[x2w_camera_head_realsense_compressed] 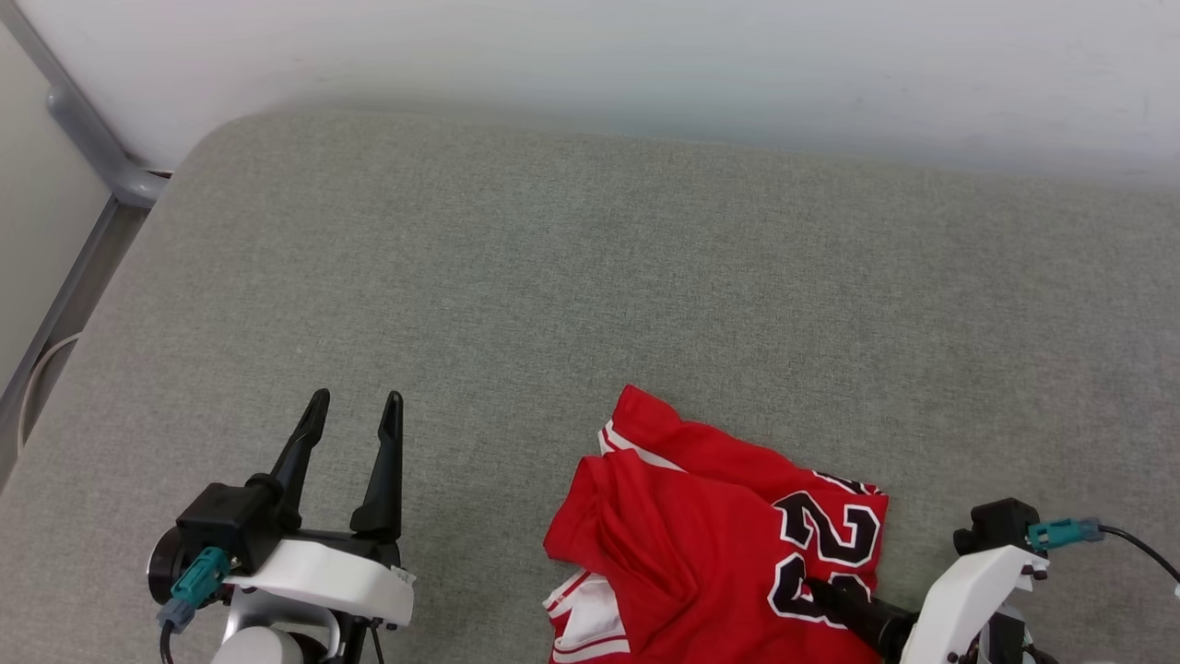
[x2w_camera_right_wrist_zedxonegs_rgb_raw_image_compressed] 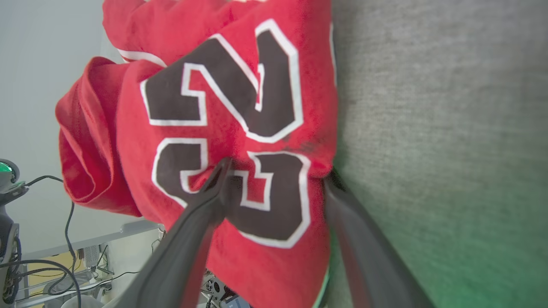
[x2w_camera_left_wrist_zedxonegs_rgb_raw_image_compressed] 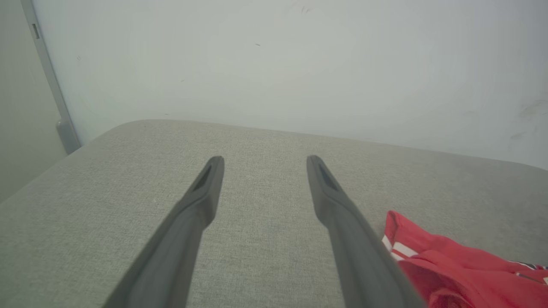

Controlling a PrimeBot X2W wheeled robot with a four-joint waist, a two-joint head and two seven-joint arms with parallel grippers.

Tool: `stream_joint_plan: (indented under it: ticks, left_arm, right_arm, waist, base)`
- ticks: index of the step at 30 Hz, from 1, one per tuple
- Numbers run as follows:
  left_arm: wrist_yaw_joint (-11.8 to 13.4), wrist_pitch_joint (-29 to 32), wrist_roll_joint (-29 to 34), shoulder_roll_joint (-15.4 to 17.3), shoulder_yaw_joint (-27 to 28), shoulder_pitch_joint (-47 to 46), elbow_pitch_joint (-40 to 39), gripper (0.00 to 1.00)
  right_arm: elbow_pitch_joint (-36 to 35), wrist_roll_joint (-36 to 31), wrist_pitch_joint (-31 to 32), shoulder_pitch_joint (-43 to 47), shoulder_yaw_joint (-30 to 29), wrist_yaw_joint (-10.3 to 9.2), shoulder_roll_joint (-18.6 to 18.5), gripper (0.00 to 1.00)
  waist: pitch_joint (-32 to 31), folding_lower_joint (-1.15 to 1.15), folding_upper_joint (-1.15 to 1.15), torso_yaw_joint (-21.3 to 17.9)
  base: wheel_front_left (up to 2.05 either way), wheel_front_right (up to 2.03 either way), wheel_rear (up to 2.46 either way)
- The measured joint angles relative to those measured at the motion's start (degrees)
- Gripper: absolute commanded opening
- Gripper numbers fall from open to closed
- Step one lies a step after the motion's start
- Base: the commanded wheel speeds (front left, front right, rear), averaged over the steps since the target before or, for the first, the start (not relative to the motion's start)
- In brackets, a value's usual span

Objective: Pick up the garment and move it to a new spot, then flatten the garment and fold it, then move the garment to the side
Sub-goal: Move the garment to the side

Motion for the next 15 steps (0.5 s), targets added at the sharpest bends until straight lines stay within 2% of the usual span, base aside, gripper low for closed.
stream_joint_plan:
  ticks: [1,2,9,15]
  left_arm:
    - [-0.09,0.00,0.11,-0.11,0.10,-0.01,0.08,1.00]
    - [-0.15,0.00,0.35,-0.25,0.27,-0.03,0.24,1.00]
    - [-0.68,0.01,1.49,-0.60,1.08,0.07,1.12,1.00]
    - [-0.70,0.00,2.07,-0.92,1.58,1.57,1.14,1.00]
  right_arm:
    - [0.52,0.09,0.02,-0.34,0.18,0.01,-0.05,0.36]
    - [1.01,0.33,-0.01,-0.69,0.44,0.01,-0.13,0.00]
    - [-0.77,-1.90,-1.31,-2.01,3.01,-0.04,-0.02,0.00]
    - [-7.88,-7.82,-1.24,-3.36,6.65,-0.08,-3.68,0.00]
  waist:
    - [0.03,0.00,0.00,0.12]
    - [-0.01,0.00,0.00,0.20]
    - [-1.09,0.00,0.00,-0.59]
    - [-3.19,0.01,0.00,-2.84]
  base:
    - [0.00,0.00,0.00]
    - [0.00,0.00,0.00]
    - [0.00,0.00,0.00]
    - [0.00,0.00,0.00]
